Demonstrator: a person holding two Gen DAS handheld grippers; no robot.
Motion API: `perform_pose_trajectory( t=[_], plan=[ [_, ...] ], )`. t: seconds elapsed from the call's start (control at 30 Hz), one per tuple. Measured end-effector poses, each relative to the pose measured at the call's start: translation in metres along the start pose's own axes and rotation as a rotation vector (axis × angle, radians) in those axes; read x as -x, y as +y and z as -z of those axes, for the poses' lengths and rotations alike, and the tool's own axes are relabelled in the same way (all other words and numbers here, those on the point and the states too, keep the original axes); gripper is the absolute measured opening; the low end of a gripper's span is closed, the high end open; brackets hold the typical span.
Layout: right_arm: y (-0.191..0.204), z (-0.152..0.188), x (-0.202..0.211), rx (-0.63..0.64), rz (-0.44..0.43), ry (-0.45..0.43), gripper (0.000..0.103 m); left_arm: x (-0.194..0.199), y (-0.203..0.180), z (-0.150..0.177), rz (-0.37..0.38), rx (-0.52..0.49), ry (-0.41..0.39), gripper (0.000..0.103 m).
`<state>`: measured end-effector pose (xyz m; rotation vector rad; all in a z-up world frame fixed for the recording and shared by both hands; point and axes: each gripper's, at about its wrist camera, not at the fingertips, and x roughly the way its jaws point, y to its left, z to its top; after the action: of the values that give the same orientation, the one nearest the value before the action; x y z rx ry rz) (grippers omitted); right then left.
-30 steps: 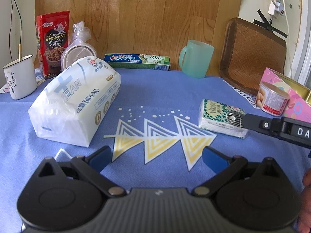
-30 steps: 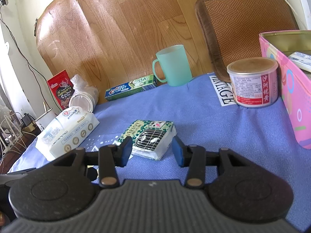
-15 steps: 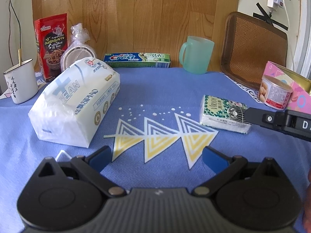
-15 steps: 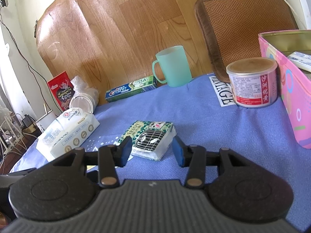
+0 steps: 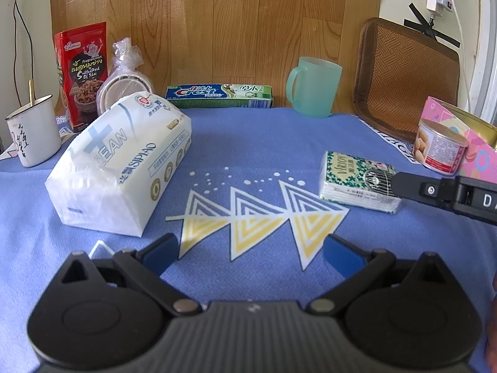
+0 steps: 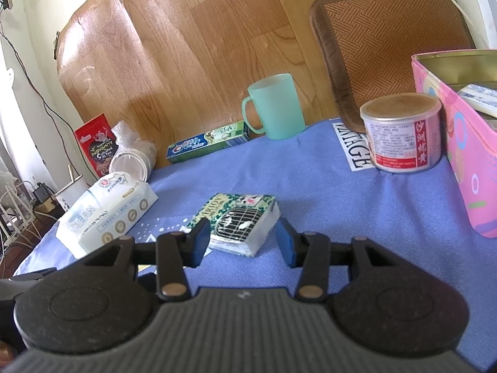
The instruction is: Organize soft objects
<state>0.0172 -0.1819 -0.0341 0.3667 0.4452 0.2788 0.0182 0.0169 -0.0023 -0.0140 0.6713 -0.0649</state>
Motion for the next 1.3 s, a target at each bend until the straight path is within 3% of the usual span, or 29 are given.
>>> perform_pose_trajectory(
  t=[0.4, 0.57, 0.7, 0.9, 1.07, 1.2, 1.3],
  plan=[
    [0.002, 0.001, 0.0, 0.004, 0.004, -0.001, 0.05, 0.003, 0.006, 0.0, 0.025, 0.024, -0.014, 0.103],
    [0.002, 0.002, 0.0, 0.004, -0.009, 0.0, 0.05, 0.03, 0.028, 0.005, 0.167, 0.108, -0.16, 0.103],
    [0.004, 0.002, -0.001, 0.014, -0.013, 0.003, 0.05, 0.03, 0.029, -0.004, 0.255, 0.103, -0.146, 0.103],
    [0.007, 0.002, -0.004, 0.027, -0.002, 0.011, 0.05, 0.013, 0.017, -0.045, 0.377, 0.061, -0.108, 0.1],
    [0.005, 0.001, -0.01, 0.013, 0.013, 0.037, 0.05, -0.027, 0.005, -0.066, 0.44, 0.044, 0.021, 0.078],
    [0.006, 0.0, -0.015, 0.02, 0.013, 0.065, 0.05, -0.048, 0.0, -0.067, 0.47, 0.063, 0.077, 0.066],
    [0.009, 0.001, -0.018, 0.039, 0.015, 0.082, 0.049, -0.06, 0.0, -0.06, 0.5, 0.09, 0.126, 0.05]
  ],
)
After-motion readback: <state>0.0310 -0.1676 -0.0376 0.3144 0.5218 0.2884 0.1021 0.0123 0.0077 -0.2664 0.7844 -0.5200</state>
